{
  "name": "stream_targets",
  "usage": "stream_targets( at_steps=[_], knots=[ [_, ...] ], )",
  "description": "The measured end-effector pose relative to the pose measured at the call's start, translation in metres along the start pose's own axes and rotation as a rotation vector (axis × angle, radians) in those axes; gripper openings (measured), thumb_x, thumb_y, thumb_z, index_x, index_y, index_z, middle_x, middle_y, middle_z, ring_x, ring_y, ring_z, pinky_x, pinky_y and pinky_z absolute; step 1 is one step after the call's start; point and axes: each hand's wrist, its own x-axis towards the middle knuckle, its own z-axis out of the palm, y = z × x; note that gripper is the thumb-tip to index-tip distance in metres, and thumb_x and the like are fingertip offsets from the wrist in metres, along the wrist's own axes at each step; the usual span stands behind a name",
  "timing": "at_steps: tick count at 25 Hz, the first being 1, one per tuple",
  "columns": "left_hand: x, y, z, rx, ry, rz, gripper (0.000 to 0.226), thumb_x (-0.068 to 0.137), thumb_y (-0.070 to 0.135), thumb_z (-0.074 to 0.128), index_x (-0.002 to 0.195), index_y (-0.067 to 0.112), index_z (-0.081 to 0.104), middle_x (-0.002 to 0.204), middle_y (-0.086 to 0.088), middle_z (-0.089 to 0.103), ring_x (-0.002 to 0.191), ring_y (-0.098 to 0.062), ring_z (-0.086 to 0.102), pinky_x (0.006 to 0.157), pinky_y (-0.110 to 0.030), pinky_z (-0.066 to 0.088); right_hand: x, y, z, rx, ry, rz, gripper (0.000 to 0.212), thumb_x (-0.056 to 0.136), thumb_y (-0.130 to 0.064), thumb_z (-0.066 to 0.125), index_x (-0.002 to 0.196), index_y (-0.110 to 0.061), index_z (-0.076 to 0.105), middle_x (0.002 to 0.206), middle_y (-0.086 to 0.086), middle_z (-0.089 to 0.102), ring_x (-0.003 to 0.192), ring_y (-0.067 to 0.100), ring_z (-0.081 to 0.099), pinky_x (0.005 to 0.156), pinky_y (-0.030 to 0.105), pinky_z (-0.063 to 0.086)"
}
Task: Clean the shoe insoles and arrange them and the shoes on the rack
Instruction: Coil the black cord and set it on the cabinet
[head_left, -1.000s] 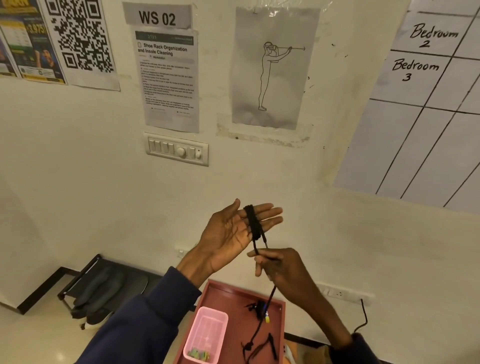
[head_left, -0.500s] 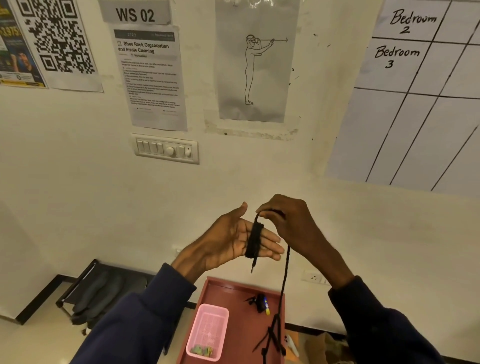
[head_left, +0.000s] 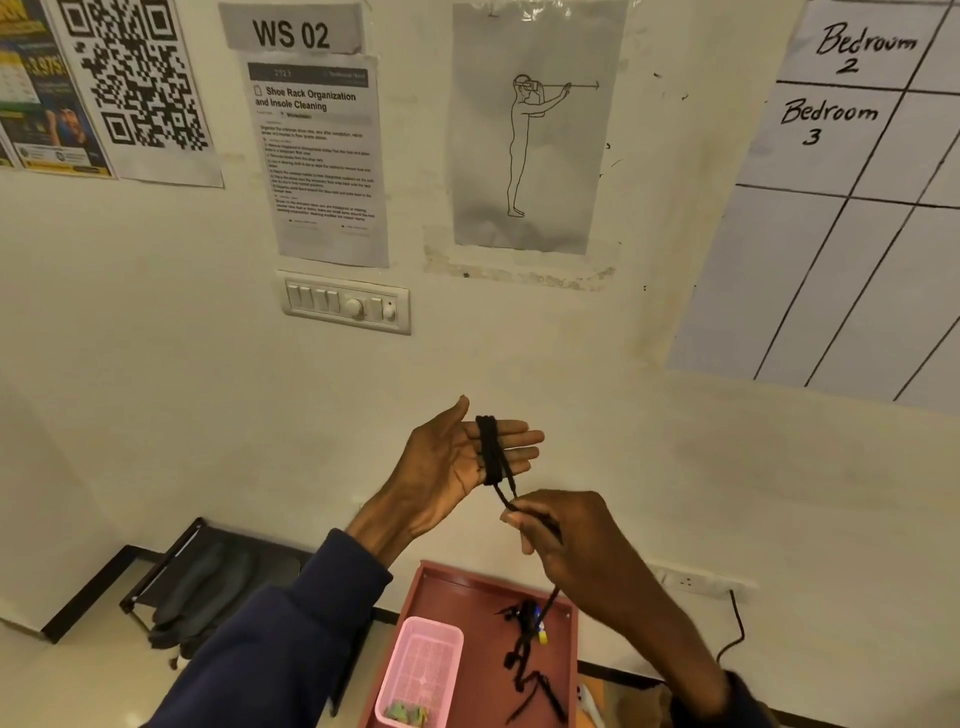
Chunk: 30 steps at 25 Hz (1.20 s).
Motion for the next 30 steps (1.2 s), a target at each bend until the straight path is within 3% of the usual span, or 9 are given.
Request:
stream_targets(
  at_steps=[4, 6, 12, 14, 17, 20, 24, 26, 30],
  knots=[
    [0.0, -0.011, 0.006, 0.086, 0.059, -0.055, 0.07, 0.107, 0.048, 0.037, 0.124, -0.015, 0.062, 0.127, -0.034, 0.064, 0.112, -0.044, 0.067, 0.109, -0.057, 0.045, 0.04, 0.002, -0.03, -0.434, 0.021, -0.168, 0.014, 0.096, -0.016, 0.06, 0.096, -0.021, 0.072, 0.091, -0.004, 0.066, 0.083, 0.014, 0.06, 0.068, 0.03, 0.048],
    [0.0, -0.015, 0.01, 0.096, 0.014, -0.106, 0.076, 0.107, 0.051, 0.034, 0.127, -0.017, 0.059, 0.128, -0.037, 0.061, 0.12, -0.052, 0.061, 0.113, -0.064, 0.039, 0.064, 0.017, -0.041, -0.499, 0.031, -0.206, 0.012, 0.092, -0.011, 0.062, 0.091, -0.019, 0.072, 0.087, -0.003, 0.064, 0.083, 0.017, 0.059, 0.07, 0.037, 0.051],
    [-0.008, -0.014, 0.005, -0.073, -0.178, -0.225, 0.091, 0.106, 0.06, 0.028, 0.143, -0.023, 0.038, 0.148, -0.045, 0.038, 0.141, -0.058, 0.037, 0.12, -0.066, 0.024, 0.072, 0.065, -0.032, 0.021, 0.126, -0.062, 0.015, 0.089, -0.002, 0.068, 0.09, -0.012, 0.079, 0.083, -0.006, 0.074, 0.078, 0.009, 0.069, 0.072, 0.022, 0.051],
    [-0.009, -0.012, 0.005, -0.206, -0.214, -0.208, 0.089, 0.107, 0.057, 0.03, 0.145, -0.024, 0.033, 0.152, -0.045, 0.031, 0.145, -0.057, 0.031, 0.123, -0.066, 0.015, 0.052, 0.073, -0.014, 0.223, 0.075, 0.066, 0.024, 0.084, 0.009, 0.06, 0.082, -0.009, 0.076, 0.075, -0.001, 0.073, 0.071, 0.011, 0.069, 0.063, 0.033, 0.052],
    [-0.006, -0.01, 0.003, -0.306, -0.249, -0.167, 0.09, 0.107, 0.057, 0.032, 0.148, -0.024, 0.024, 0.156, -0.045, 0.021, 0.148, -0.058, 0.021, 0.125, -0.062, 0.007, 0.023, 0.069, 0.015, 0.445, 0.073, 0.186, 0.027, 0.082, 0.0, 0.058, 0.061, -0.015, 0.066, 0.055, 0.002, 0.056, 0.052, 0.013, 0.047, 0.052, 0.033, 0.036],
    [-0.002, -0.009, 0.006, -0.331, -0.26, -0.127, 0.09, 0.108, 0.057, 0.03, 0.15, -0.022, 0.022, 0.156, -0.045, 0.021, 0.148, -0.058, 0.02, 0.126, -0.061, 0.006, 0.013, 0.054, 0.029, 0.496, 0.099, 0.201, 0.031, 0.096, -0.007, 0.062, 0.07, -0.018, 0.074, 0.055, 0.001, 0.057, 0.052, 0.018, 0.043, 0.054, 0.03, 0.036],
    [0.009, -0.01, 0.008, -0.291, -0.15, -0.056, 0.084, 0.107, 0.053, 0.037, 0.149, -0.019, 0.029, 0.152, -0.04, 0.036, 0.142, -0.057, 0.035, 0.124, -0.06, 0.02, 0.001, 0.036, 0.032, 0.372, 0.108, 0.182, 0.019, 0.098, -0.016, 0.062, 0.092, -0.02, 0.079, 0.07, -0.004, 0.071, 0.061, 0.008, 0.061, 0.066, 0.022, 0.051],
    [0.014, -0.01, 0.002, -0.202, -0.066, -0.04, 0.081, 0.106, 0.053, 0.039, 0.148, -0.016, 0.035, 0.15, -0.035, 0.045, 0.138, -0.054, 0.044, 0.122, -0.06, 0.026, -0.005, 0.03, 0.022, 0.23, 0.044, 0.134, 0.021, 0.098, -0.021, 0.062, 0.084, -0.02, 0.078, 0.074, -0.007, 0.072, 0.073, 0.009, 0.068, 0.076, 0.025, 0.054],
    [0.009, -0.015, 0.004, 0.077, 0.046, -0.085, 0.073, 0.105, 0.055, 0.037, 0.142, -0.007, 0.05, 0.141, -0.021, 0.061, 0.13, -0.039, 0.06, 0.112, -0.049, 0.046, 0.02, 0.014, -0.018, -0.193, -0.025, -0.066, 0.018, 0.097, -0.022, 0.061, 0.084, -0.018, 0.073, 0.078, -0.007, 0.068, 0.071, 0.01, 0.061, 0.065, 0.031, 0.049]
  ],
)
